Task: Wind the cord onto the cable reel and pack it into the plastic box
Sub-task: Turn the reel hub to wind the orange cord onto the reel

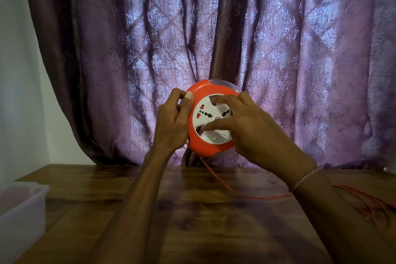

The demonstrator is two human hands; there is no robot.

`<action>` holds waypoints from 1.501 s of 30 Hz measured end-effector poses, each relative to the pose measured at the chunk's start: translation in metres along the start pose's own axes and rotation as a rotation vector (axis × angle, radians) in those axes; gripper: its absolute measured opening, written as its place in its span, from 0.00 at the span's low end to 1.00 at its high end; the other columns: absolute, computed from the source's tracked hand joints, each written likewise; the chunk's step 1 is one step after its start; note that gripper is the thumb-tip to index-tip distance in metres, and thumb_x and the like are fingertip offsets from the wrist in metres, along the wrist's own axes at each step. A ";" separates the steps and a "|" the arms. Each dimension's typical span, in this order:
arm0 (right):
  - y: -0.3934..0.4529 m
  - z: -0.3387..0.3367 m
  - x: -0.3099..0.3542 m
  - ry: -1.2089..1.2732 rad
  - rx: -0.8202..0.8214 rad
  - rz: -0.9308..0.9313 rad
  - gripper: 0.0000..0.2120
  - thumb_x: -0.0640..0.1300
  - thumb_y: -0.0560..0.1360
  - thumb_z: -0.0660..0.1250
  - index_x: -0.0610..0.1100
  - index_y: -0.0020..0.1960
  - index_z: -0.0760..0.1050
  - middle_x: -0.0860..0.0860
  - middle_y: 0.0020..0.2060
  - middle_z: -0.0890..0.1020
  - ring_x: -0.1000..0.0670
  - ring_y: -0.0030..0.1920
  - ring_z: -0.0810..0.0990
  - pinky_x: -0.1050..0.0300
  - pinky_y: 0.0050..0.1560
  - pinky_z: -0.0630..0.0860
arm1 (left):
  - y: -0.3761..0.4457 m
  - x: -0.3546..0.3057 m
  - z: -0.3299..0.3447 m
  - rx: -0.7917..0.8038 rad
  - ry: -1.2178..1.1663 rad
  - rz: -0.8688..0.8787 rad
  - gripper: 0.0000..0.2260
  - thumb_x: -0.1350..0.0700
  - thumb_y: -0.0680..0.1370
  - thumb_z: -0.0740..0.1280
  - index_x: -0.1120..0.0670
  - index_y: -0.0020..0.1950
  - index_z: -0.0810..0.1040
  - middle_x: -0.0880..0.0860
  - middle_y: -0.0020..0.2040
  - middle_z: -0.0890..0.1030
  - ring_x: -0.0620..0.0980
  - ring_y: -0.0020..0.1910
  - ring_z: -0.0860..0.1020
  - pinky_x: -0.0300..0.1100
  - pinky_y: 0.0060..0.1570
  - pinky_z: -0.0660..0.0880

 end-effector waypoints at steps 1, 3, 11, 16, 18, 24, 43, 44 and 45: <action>0.000 0.001 0.002 -0.011 0.013 -0.001 0.24 0.39 0.68 0.59 0.59 0.57 0.82 0.47 0.67 0.75 0.42 0.61 0.71 0.53 0.49 0.71 | 0.000 0.000 0.000 -0.001 0.001 0.003 0.12 0.45 0.85 0.58 0.44 0.41 0.69 0.43 0.29 0.77 0.40 0.26 0.72 0.38 0.25 0.66; 0.000 0.004 0.002 -0.034 0.036 0.009 0.26 0.44 0.68 0.54 0.60 0.58 0.81 0.46 0.67 0.74 0.41 0.62 0.70 0.46 0.55 0.73 | 0.000 0.000 0.000 0.001 -0.002 0.007 0.12 0.45 0.85 0.58 0.43 0.41 0.68 0.43 0.30 0.77 0.40 0.26 0.73 0.37 0.25 0.67; -0.002 0.003 -0.003 -0.119 -0.008 0.092 0.23 0.50 0.71 0.57 0.64 0.64 0.76 0.47 0.57 0.76 0.43 0.55 0.72 0.49 0.45 0.71 | 0.000 0.001 0.000 -0.008 -0.006 0.017 0.12 0.44 0.84 0.58 0.44 0.41 0.69 0.44 0.31 0.76 0.40 0.26 0.71 0.44 0.26 0.68; -0.005 -0.002 -0.012 -0.097 -0.087 0.245 0.28 0.68 0.70 0.64 0.61 0.68 0.72 0.49 0.45 0.85 0.44 0.47 0.82 0.52 0.41 0.76 | 0.000 0.000 0.001 -0.006 -0.018 0.013 0.12 0.44 0.84 0.58 0.44 0.41 0.69 0.42 0.28 0.76 0.39 0.25 0.70 0.39 0.24 0.65; -0.004 -0.005 -0.014 -0.027 -0.110 0.265 0.29 0.70 0.70 0.63 0.58 0.68 0.73 0.50 0.43 0.86 0.44 0.46 0.83 0.51 0.42 0.79 | 0.000 -0.001 0.001 -0.009 -0.014 0.010 0.12 0.43 0.84 0.58 0.44 0.41 0.69 0.42 0.30 0.77 0.39 0.26 0.71 0.38 0.25 0.66; -0.004 -0.009 -0.010 -0.020 -0.111 0.245 0.25 0.66 0.73 0.64 0.56 0.66 0.75 0.51 0.44 0.85 0.45 0.50 0.80 0.51 0.43 0.78 | -0.001 0.003 0.002 -0.002 -0.009 -0.022 0.13 0.41 0.83 0.58 0.45 0.42 0.70 0.51 0.31 0.76 0.42 0.26 0.71 0.51 0.25 0.68; -0.001 0.003 0.002 -0.149 0.071 0.041 0.25 0.53 0.72 0.48 0.66 0.59 0.79 0.51 0.65 0.74 0.44 0.60 0.70 0.49 0.48 0.68 | -0.001 0.001 0.002 0.018 0.028 0.005 0.13 0.42 0.83 0.58 0.45 0.42 0.70 0.48 0.31 0.78 0.43 0.25 0.73 0.39 0.24 0.67; -0.001 0.004 0.000 -0.152 0.072 0.055 0.24 0.52 0.72 0.51 0.66 0.61 0.77 0.49 0.64 0.74 0.43 0.60 0.70 0.48 0.48 0.69 | -0.001 0.001 0.002 0.016 0.030 0.007 0.13 0.42 0.83 0.58 0.45 0.42 0.69 0.47 0.30 0.78 0.42 0.25 0.73 0.38 0.24 0.67; -0.002 0.004 -0.001 -0.141 0.068 0.071 0.23 0.50 0.71 0.56 0.66 0.62 0.76 0.48 0.62 0.74 0.43 0.60 0.71 0.48 0.48 0.70 | -0.001 0.001 0.002 0.016 0.028 0.006 0.13 0.42 0.83 0.58 0.45 0.42 0.69 0.49 0.31 0.78 0.43 0.25 0.73 0.40 0.24 0.68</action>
Point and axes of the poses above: each hand's wrist, its own y-axis towards the middle knuckle, its own z-axis out of the palm, x = y × z, the point moved 7 cm from there along y, towards the middle knuckle
